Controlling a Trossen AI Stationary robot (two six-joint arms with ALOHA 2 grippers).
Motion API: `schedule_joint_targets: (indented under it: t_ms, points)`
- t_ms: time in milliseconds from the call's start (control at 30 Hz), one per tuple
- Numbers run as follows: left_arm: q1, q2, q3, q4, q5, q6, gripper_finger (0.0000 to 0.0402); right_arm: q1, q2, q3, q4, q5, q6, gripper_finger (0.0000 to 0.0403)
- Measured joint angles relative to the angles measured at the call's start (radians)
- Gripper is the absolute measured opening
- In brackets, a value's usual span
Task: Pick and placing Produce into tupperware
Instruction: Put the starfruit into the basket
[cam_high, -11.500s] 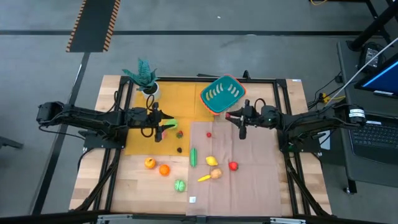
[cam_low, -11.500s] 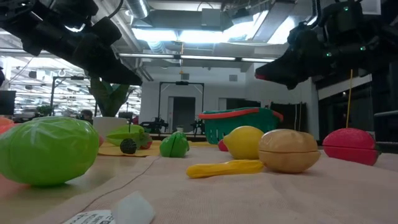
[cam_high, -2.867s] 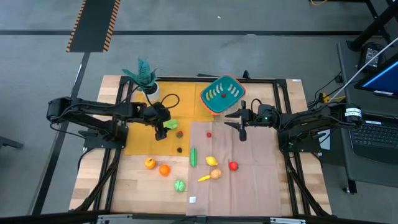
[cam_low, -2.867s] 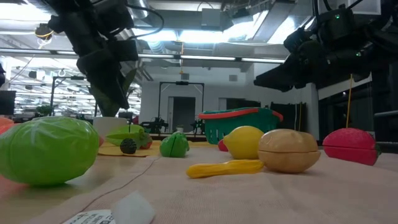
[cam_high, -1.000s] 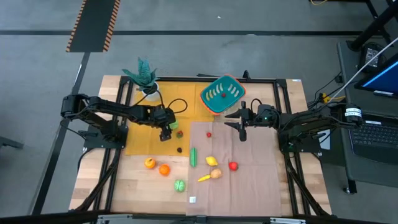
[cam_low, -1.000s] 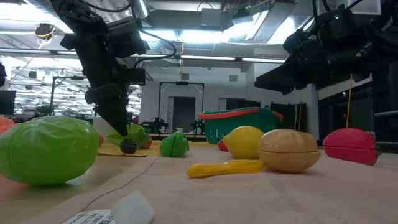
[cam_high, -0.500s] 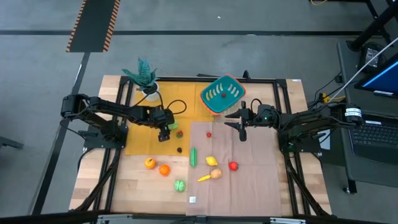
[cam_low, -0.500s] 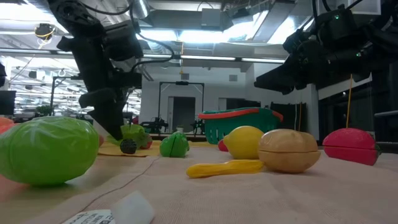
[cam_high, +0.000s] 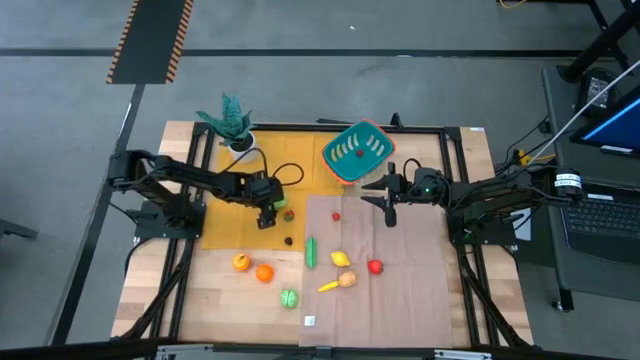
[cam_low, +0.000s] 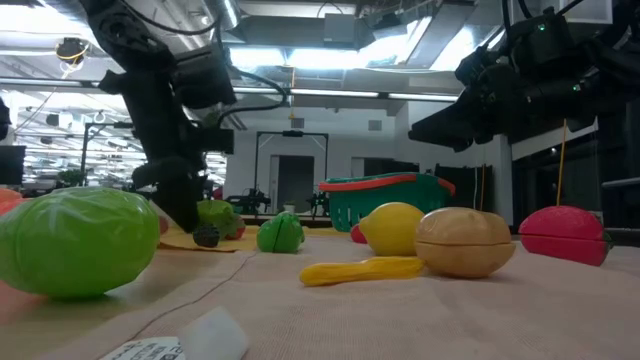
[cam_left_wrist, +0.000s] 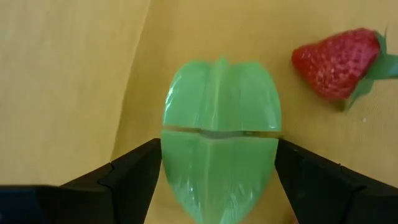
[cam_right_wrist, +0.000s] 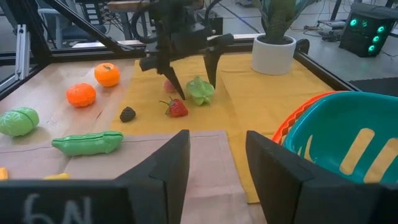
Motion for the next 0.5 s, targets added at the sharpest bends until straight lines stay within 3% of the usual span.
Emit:
schedule_joint_targets:
  t_ms: [500]
  points:
    - [0.0, -0.034, 0.002, -0.006, 0.0, 0.0, 0.0302, 0.0, 0.0, 0.0, 0.0, 0.0, -0.001, 0.0158]
